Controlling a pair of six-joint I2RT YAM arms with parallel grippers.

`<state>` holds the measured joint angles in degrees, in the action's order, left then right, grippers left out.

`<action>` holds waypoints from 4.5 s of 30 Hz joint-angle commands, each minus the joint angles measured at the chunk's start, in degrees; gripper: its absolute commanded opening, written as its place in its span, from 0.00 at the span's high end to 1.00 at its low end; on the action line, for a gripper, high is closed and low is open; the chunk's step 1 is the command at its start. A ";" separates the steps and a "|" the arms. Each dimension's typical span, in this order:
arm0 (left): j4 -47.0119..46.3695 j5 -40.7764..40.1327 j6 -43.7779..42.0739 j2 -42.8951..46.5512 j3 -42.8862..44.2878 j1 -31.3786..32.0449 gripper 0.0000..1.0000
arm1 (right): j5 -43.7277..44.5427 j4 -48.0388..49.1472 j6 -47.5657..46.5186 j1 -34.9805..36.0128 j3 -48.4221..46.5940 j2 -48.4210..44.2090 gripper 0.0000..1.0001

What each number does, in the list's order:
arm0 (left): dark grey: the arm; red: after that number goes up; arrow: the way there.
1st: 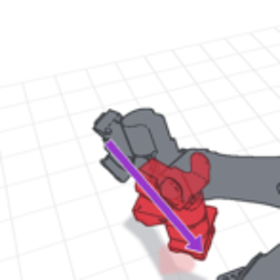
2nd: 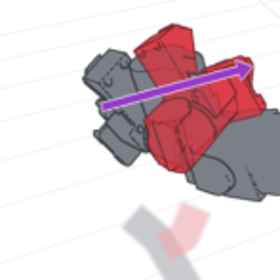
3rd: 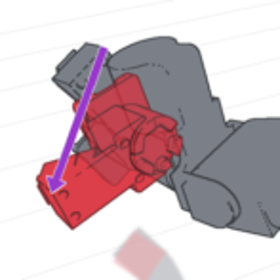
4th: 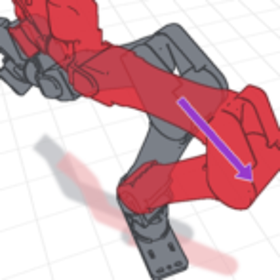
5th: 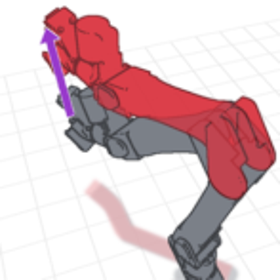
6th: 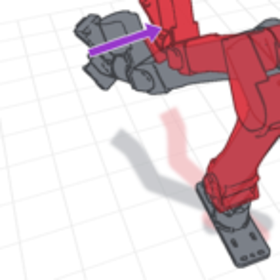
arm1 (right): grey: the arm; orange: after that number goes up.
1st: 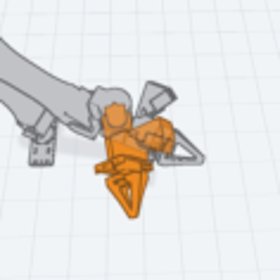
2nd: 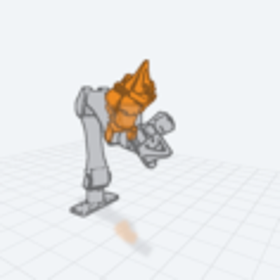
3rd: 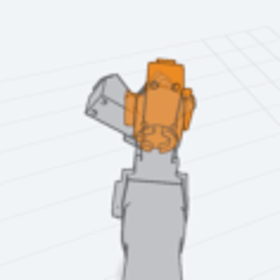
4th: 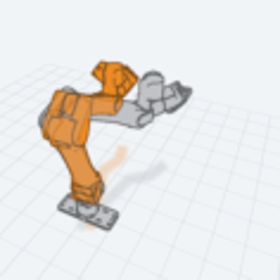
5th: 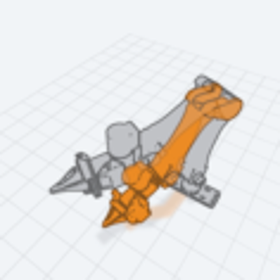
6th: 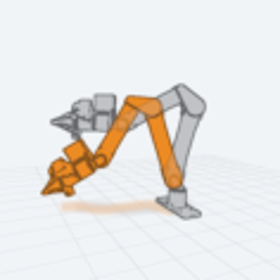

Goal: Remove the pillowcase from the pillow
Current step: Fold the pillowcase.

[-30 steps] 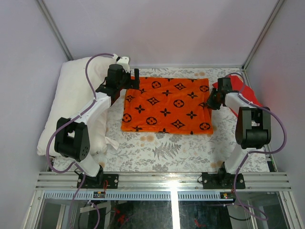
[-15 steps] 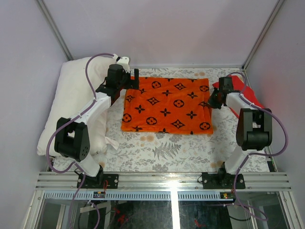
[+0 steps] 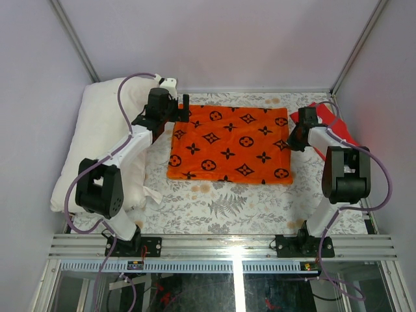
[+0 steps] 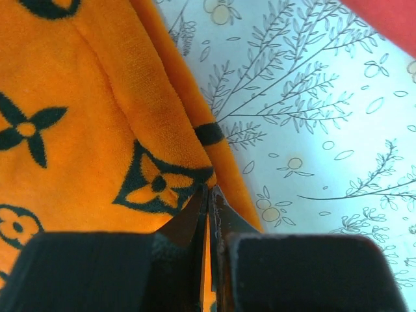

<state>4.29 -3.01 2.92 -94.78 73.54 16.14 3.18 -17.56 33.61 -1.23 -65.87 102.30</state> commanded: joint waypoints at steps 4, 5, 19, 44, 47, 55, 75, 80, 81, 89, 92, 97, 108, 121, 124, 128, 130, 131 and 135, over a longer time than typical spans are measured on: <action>0.97 -4.85 0.17 -2.01 2.86 -0.40 0.00 | 7.24 0.10 1.56 -0.35 -0.63 -4.98 0.87; 1.49 -4.93 0.84 -2.47 3.44 -0.80 0.00 | 7.08 0.79 1.67 -0.36 -0.76 -5.72 0.77; 10.12 -2.20 3.47 -19.94 23.54 -6.07 0.00 | -12.27 0.91 -11.96 -0.35 -31.11 9.71 0.10; 11.54 14.93 7.40 -45.51 43.28 -10.97 0.04 | -14.32 -6.69 -28.91 -3.41 -58.67 38.73 0.30; 10.91 15.44 7.69 -46.03 42.86 -10.96 0.04 | -16.62 -6.14 -28.53 -3.51 -58.18 40.09 0.33; 9.80 16.18 8.51 -46.52 43.27 -11.03 0.04 | -20.89 -4.98 -27.89 -3.75 -58.84 42.95 0.40; 15.02 25.10 11.42 -54.27 54.60 -11.44 0.09 | -26.15 -0.63 -20.99 -7.16 -53.19 41.04 1.00; 16.40 27.38 11.94 -53.85 52.99 -11.58 0.33 | -25.86 -0.73 -20.47 -7.28 -53.09 40.79 1.00; 16.35 27.80 11.94 -53.52 52.12 -11.61 0.34 | -25.86 -0.72 -20.43 -7.29 -53.13 40.71 1.00; 13.05 28.28 15.41 -54.21 52.12 -12.22 0.58 | -27.90 -0.37 -19.30 -7.38 -53.38 40.11 1.00; 10.57 28.34 18.44 -54.71 53.21 -13.23 0.73 | -28.73 -0.52 -18.89 -7.38 -53.53 39.83 1.00; 8.39 26.28 21.68 -53.21 52.89 -15.35 1.00 | -30.44 0.08 -17.81 -7.36 -53.33 39.04 1.00; 5.86 18.78 18.84 -47.53 54.89 -16.19 1.00 | -33.75 -4.85 -12.06 -7.29 -74.96 46.77 1.00; 1.28 14.91 12.45 -34.54 43.10 -14.08 1.00 | -32.44 0.93 -9.79 -7.28 -63.86 34.31 1.00; 0.00 13.22 11.60 -30.82 38.13 -13.88 1.00 | -31.67 4.14 -8.44 -7.29 -54.89 28.57 1.00; -4.66 10.79 12.31 -25.17 27.12 -13.85 1.00 | -29.12 8.44 -8.13 -7.28 -42.48 19.98 1.00; -6.55 10.59 13.01 -22.48 22.46 -13.81 1.00 | -27.86 9.73 -8.42 -7.29 -36.60 15.06 1.00; -7.46 10.60 13.27 -21.06 20.36 -13.77 1.00 | -27.20 10.24 -8.53 -7.33 -33.94 13.05 1.00; -10.40 8.71 14.04 -14.37 12.03 -13.84 1.00 | -24.70 12.85 -8.29 -7.53 -22.69 5.07 1.00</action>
<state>2.00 11.03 16.91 -116.33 91.50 2.96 -26.61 -10.66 25.08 -7.99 -96.07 116.31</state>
